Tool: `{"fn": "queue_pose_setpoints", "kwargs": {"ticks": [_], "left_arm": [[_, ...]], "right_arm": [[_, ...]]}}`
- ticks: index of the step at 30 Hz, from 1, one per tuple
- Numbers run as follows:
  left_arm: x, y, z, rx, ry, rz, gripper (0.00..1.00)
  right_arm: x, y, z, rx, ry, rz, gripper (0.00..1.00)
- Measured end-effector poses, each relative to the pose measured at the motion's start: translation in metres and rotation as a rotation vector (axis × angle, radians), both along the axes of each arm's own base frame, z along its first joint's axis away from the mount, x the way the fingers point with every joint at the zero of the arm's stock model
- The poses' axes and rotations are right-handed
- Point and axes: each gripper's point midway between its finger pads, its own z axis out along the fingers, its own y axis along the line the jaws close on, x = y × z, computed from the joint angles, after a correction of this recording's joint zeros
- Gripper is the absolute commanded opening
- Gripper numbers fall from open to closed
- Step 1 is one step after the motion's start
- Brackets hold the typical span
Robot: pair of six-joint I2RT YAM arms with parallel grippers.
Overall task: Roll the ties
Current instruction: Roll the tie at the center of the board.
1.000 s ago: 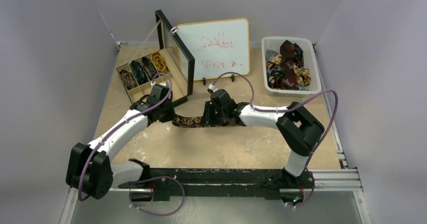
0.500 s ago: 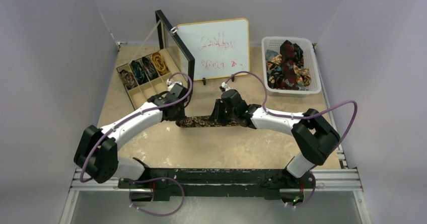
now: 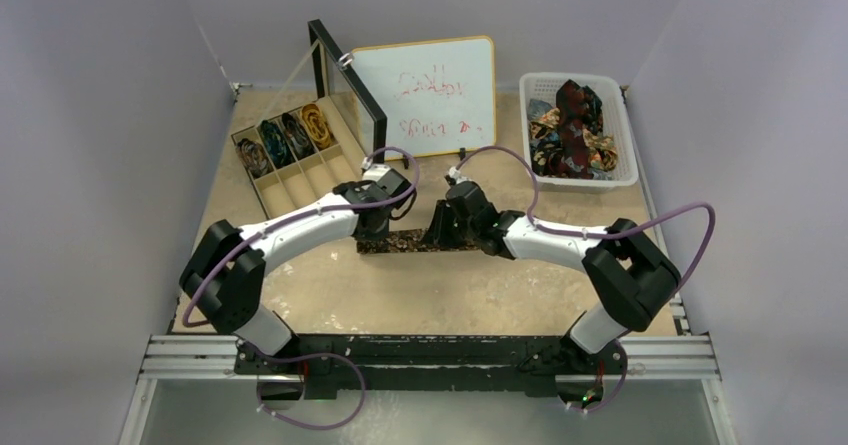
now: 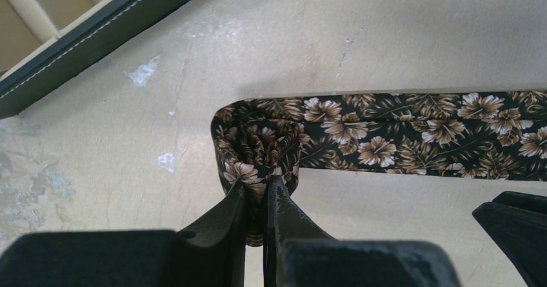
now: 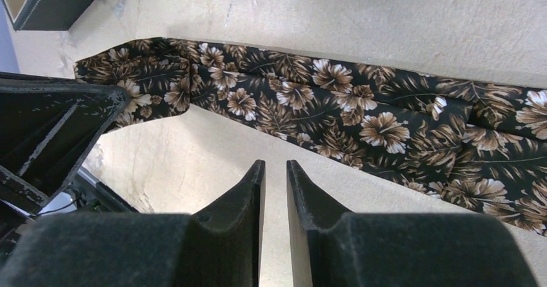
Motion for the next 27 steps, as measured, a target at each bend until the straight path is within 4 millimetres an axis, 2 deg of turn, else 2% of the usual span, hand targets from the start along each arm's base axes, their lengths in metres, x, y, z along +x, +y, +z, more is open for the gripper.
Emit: {"fn": "queue_pose_setpoints", "kwargs": {"ticks": [12, 16, 20, 23, 27], "left_arm": [[0.003, -0.041, -0.021, -0.013, 0.05, -0.066, 0.54], [0.003, -0.063, -0.025, -0.1, 0.074, -0.113, 0.63], [0.004, -0.082, -0.023, -0.185, 0.075, -0.155, 0.69], [0.004, -0.09, -0.017, -0.227, 0.074, -0.17, 0.73], [0.003, -0.087, 0.008, -0.304, 0.029, -0.165, 0.76]], "right_arm": [[-0.001, -0.019, -0.009, 0.01, 0.017, -0.044, 0.25], [-0.004, -0.029, -0.016, 0.025, 0.038, -0.056, 0.27], [-0.004, -0.033, -0.019, 0.045, 0.059, -0.061, 0.36], [-0.002, -0.029, -0.014, 0.073, 0.051, -0.046, 0.49], [-0.001, -0.021, 0.003, 0.121, -0.001, 0.011, 0.66]]}}
